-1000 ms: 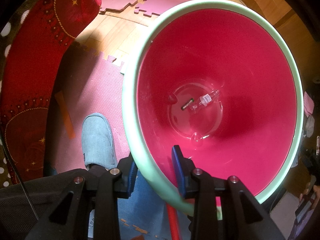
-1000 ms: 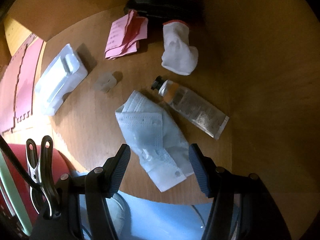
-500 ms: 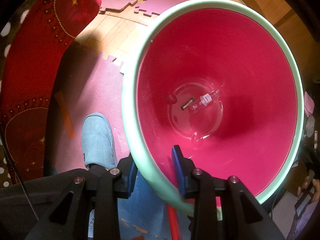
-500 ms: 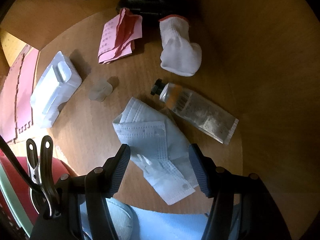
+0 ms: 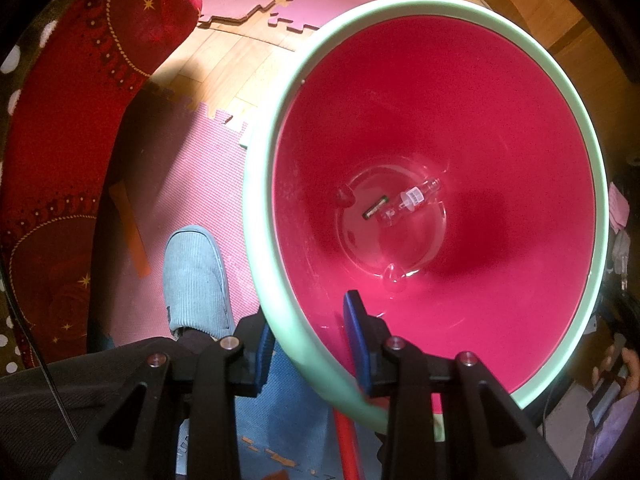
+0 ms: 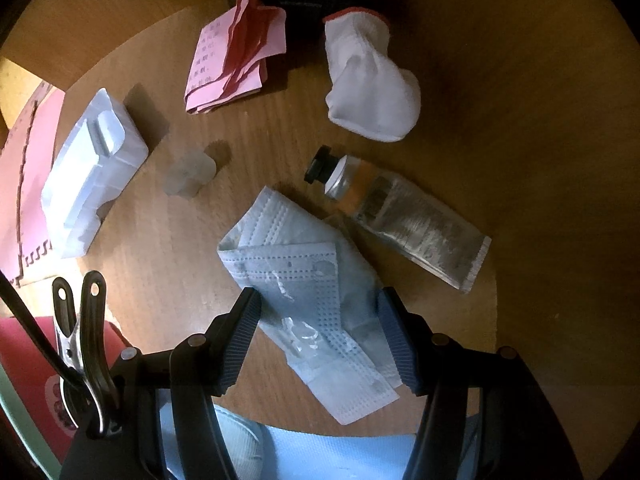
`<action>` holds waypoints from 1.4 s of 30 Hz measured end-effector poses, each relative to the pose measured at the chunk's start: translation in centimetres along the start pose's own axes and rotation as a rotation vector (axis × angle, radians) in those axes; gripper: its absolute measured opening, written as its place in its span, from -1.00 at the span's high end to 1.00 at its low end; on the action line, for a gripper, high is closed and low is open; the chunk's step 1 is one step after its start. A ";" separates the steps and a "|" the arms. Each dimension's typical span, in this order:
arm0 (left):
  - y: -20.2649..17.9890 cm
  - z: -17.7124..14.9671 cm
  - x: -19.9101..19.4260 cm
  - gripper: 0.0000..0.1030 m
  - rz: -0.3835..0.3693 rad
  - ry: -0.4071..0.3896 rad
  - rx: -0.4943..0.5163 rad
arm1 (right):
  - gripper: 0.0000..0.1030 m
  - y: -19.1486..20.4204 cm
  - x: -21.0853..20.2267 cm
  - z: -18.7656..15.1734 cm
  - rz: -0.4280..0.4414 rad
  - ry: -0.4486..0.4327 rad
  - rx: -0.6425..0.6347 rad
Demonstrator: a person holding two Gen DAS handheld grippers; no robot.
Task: Collect trash
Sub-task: 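Lower the open right tool over the white face mask, then close the right tool on the white face mask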
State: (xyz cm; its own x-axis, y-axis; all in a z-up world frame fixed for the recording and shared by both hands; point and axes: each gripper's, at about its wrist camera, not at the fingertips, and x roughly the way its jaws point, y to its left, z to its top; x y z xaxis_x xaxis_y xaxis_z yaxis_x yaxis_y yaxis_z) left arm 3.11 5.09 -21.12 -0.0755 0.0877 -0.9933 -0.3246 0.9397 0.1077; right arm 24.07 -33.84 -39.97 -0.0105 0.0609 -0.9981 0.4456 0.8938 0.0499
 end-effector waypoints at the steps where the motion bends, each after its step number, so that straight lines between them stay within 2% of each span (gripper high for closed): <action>1: 0.0 0.0 0.0 0.34 0.000 0.000 -0.001 | -0.21 0.1 0.1 0.0 0.000 0.002 -0.001; 14: 0.1 0.0 0.0 0.34 0.000 0.001 0.000 | -0.20 0.6 0.2 0.4 -0.012 0.023 0.003; 22: 0.1 0.0 0.0 0.34 0.000 0.000 0.001 | -0.11 0.4 0.2 0.6 -0.009 0.035 0.013; 27: 0.1 0.0 0.0 0.34 0.001 0.001 0.000 | 0.18 0.6 -0.2 0.8 0.004 0.032 0.000; 34: 0.1 0.0 0.0 0.34 0.000 0.001 0.001 | 0.30 0.9 -0.3 0.4 -0.005 0.023 -0.017; 42: 0.1 0.1 0.0 0.34 0.001 0.001 0.000 | 0.36 2.5 -1.6 -1.1 -0.029 -0.005 -0.122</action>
State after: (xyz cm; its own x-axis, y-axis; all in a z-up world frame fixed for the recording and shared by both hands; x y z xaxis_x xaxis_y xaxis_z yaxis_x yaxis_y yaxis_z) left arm 3.14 5.20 -21.13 -0.0767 0.0883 -0.9931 -0.3242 0.9397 0.1086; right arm 24.22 -31.21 -38.17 -0.0171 0.0320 -0.9993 0.3333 0.9425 0.0244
